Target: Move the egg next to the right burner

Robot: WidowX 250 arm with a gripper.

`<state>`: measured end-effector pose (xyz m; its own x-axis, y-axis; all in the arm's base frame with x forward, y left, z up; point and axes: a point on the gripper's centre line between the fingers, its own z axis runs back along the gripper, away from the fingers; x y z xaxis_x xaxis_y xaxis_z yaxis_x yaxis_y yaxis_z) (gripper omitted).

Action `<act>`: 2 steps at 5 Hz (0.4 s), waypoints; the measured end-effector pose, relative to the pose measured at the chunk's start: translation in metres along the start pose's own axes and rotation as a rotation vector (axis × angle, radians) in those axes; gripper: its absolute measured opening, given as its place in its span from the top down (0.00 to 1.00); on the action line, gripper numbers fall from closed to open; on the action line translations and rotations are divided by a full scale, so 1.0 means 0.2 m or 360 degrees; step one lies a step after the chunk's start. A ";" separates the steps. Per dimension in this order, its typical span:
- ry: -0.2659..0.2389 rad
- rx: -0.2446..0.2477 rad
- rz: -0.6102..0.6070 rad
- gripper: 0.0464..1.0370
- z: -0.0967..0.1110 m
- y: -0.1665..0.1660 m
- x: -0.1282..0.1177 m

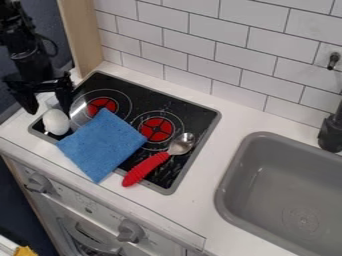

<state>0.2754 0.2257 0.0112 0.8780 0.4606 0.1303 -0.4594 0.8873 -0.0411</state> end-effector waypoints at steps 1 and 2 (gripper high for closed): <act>-0.0005 0.0010 -0.0043 0.04 -0.01 0.01 0.00; 0.0032 0.0022 -0.0020 0.04 -0.05 0.02 -0.02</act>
<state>0.2716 0.2269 0.0008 0.8861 0.4501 0.1107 -0.4501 0.8926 -0.0257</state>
